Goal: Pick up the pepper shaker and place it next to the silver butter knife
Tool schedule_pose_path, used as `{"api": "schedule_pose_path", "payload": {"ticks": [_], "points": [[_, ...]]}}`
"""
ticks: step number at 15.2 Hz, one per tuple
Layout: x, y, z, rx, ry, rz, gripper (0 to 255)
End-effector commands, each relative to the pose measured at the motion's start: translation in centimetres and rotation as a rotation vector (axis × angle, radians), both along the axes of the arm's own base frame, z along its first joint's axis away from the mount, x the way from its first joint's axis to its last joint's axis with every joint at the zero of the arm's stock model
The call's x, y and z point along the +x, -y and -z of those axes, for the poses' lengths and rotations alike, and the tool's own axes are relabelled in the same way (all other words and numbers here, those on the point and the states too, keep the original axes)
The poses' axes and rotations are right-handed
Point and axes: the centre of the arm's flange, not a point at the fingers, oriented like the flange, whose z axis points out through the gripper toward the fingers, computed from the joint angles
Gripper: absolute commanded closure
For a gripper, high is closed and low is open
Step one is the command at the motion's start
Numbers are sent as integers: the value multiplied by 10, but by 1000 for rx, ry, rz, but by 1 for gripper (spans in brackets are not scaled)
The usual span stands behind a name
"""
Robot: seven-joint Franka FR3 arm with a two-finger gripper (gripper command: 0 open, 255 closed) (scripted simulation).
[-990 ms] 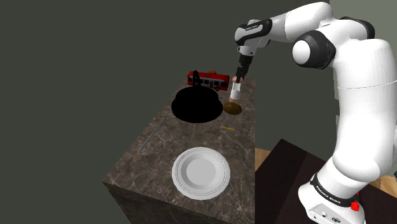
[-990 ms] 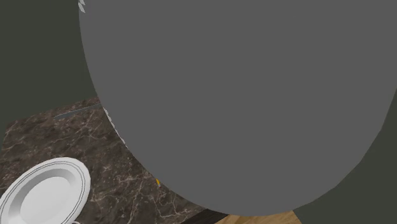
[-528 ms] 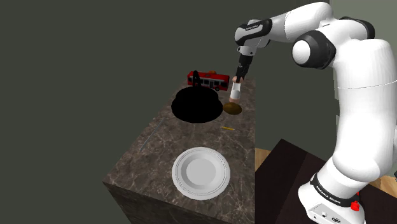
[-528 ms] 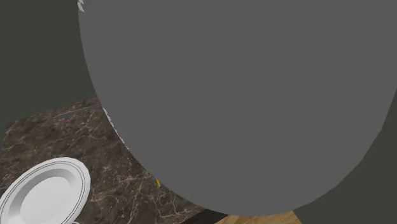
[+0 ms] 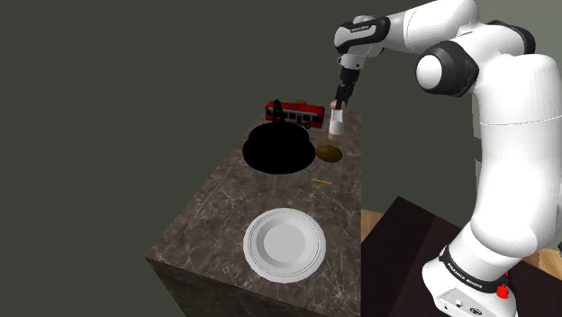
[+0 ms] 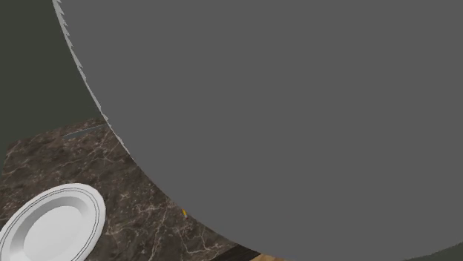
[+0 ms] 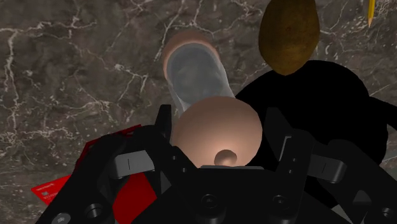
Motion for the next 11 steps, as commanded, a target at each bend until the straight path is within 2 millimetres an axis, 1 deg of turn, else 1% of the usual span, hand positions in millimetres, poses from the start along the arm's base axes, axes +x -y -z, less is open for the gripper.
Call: {"api": "schedule_pose_path", "payload": {"ticks": [1,9,10,11], "points": [[0,0,-9,0,0,0,255],[0,0,-52,0,0,0,255],[0,0,-52,0,0,0,255],[0,-14,-52,0,0,0,255]]}}
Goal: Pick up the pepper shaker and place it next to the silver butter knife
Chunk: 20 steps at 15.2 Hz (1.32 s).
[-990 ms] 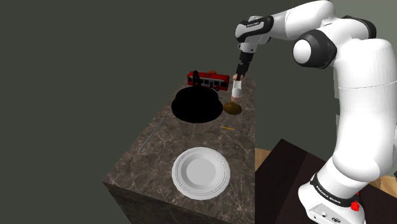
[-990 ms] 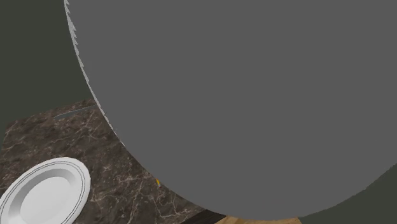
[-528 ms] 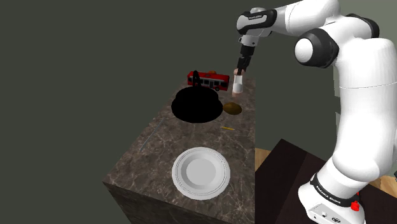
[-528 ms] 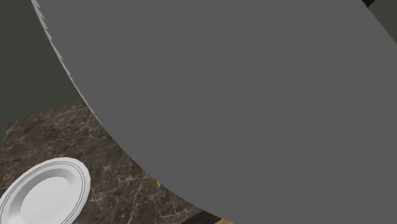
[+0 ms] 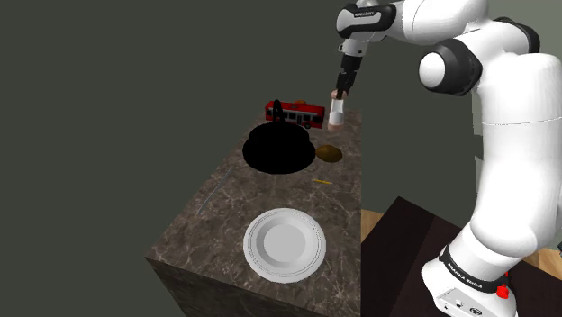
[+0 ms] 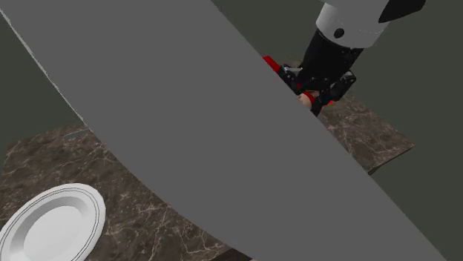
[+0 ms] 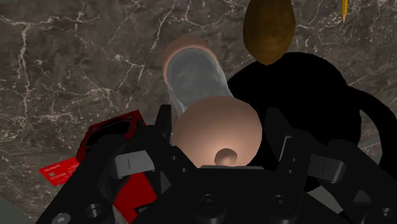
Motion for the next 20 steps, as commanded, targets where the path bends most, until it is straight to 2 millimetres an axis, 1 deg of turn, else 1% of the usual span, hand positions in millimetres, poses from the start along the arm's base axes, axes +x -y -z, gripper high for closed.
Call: {"api": "schedule_pose_path", "payload": {"ticks": [1,20], "points": [[0,-20,-2,0,0,0,255],[-1,-271,-2,0,0,0,255]]}}
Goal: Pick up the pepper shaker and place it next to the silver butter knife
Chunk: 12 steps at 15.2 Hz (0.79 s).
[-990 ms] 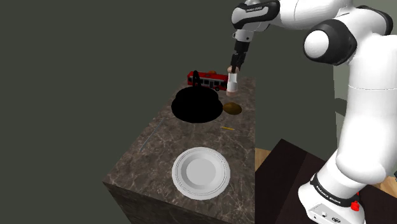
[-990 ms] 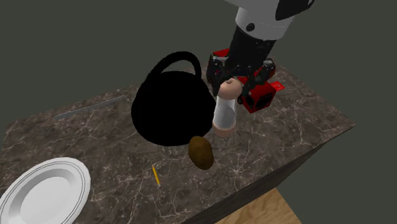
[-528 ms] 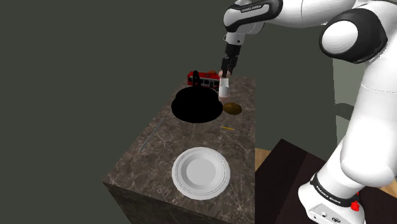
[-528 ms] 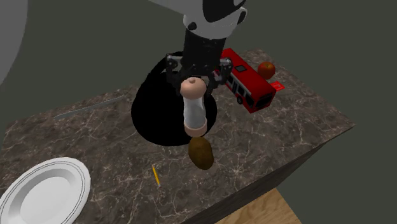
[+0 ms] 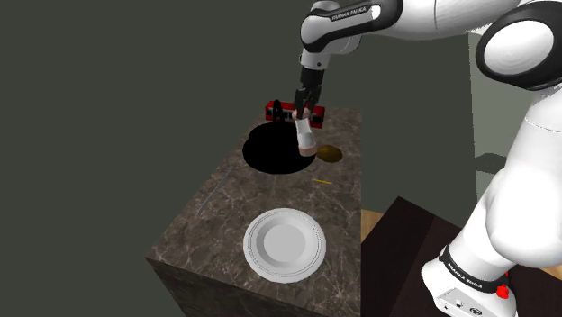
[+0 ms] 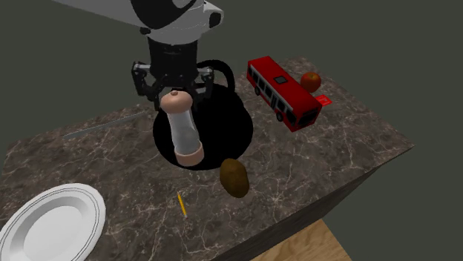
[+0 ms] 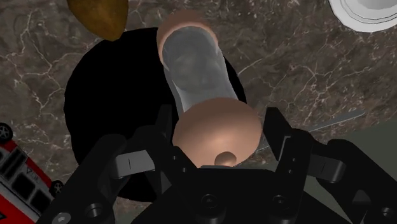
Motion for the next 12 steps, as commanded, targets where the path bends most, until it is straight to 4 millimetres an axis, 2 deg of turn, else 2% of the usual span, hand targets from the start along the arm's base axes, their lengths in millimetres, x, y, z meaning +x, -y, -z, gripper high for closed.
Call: {"api": "schedule_pose_path", "payload": {"ticks": [1,12], "points": [[1,-27,-1,0,0,1,255],[0,-172,-2,0,0,1,255]]}}
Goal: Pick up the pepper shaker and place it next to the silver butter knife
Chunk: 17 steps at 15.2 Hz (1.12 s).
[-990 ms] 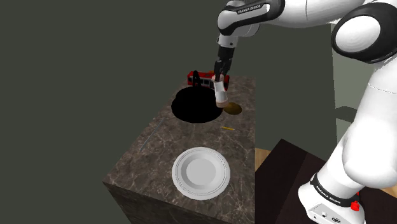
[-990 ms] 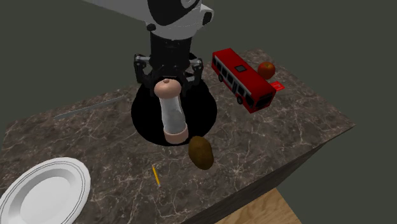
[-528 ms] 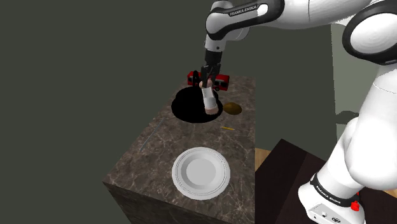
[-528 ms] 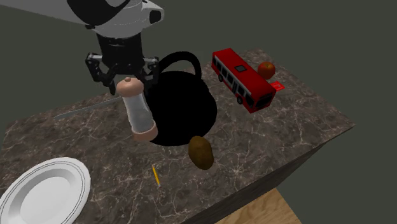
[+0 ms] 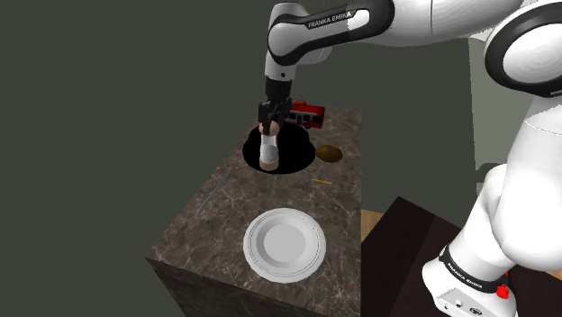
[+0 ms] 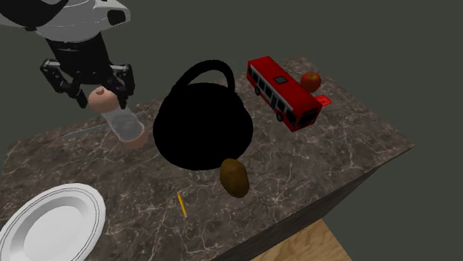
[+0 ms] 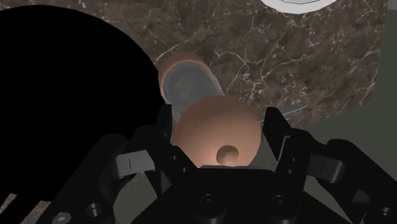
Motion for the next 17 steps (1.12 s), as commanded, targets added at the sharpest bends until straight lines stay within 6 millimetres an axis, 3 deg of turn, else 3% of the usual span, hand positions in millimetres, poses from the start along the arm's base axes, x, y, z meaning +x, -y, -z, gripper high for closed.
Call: {"api": "schedule_pose_path", "payload": {"ticks": [1,17], "points": [[-1,-27,-1,0,0,2,255],[-2,-238,-1,0,0,2,255]]}}
